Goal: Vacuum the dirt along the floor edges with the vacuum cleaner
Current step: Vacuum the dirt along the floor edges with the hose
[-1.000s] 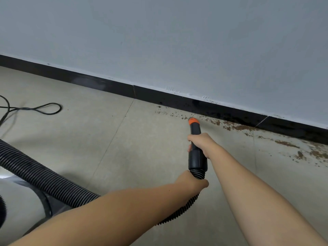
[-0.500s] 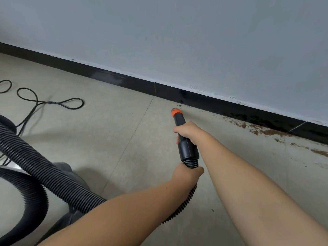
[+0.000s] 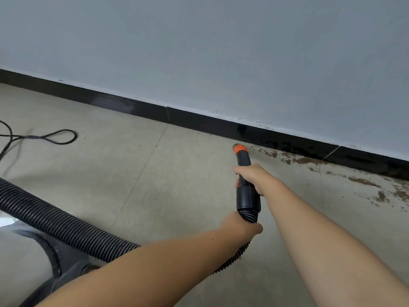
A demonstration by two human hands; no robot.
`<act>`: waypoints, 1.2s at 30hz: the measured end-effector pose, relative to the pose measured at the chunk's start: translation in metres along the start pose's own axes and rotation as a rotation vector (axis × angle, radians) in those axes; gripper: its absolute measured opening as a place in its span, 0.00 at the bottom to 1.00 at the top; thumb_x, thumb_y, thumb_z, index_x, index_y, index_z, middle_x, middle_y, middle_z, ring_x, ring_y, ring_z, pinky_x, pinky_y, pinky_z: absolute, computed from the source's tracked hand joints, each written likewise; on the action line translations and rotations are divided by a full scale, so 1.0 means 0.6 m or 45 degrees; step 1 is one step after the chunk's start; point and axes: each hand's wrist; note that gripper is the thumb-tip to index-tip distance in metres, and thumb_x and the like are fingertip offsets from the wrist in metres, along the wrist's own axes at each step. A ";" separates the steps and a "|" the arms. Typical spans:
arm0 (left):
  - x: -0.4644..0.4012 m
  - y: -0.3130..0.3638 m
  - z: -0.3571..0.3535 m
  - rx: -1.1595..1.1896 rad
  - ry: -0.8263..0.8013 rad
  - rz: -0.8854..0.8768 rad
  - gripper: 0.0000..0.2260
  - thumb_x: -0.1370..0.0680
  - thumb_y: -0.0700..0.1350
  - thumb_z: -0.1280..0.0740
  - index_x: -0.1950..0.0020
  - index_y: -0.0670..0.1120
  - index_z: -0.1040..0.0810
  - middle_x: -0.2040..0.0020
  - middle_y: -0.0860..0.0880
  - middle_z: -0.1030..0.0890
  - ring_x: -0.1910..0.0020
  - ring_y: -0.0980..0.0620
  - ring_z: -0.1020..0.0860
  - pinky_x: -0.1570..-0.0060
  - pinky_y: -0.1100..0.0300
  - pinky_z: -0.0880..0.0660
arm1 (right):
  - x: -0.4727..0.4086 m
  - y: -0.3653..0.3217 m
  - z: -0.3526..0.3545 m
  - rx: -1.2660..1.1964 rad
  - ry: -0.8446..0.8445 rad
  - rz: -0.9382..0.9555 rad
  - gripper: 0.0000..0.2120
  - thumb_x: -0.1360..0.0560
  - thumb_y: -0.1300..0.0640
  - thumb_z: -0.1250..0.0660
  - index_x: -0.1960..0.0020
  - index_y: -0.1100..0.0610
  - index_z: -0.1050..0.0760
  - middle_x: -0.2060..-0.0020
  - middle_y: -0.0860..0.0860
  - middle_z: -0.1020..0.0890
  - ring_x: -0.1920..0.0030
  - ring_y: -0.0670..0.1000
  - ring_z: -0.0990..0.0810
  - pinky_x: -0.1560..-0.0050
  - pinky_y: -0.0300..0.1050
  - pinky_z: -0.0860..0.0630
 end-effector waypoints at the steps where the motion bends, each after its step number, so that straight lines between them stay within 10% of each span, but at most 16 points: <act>1: 0.002 0.001 -0.011 -0.026 -0.017 -0.002 0.07 0.28 0.41 0.33 0.58 0.46 0.31 0.64 0.47 0.28 0.66 0.49 0.29 0.61 0.58 0.28 | 0.004 0.010 0.013 -0.017 0.017 -0.012 0.14 0.27 0.62 0.36 0.42 0.64 0.31 0.71 0.57 0.20 0.78 0.51 0.22 0.74 0.38 0.28; 36: -0.027 0.012 -0.028 -0.032 -0.059 -0.030 0.07 0.27 0.44 0.34 0.59 0.49 0.32 0.66 0.50 0.30 0.69 0.53 0.31 0.66 0.62 0.32 | -0.025 0.022 0.048 -0.184 -0.002 -0.031 0.10 0.27 0.62 0.35 0.47 0.62 0.30 0.70 0.56 0.21 0.76 0.51 0.21 0.74 0.40 0.24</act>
Point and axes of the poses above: each hand's wrist, its own x-axis away from the middle knuckle, its own z-axis out of the back of the hand, y = z × x
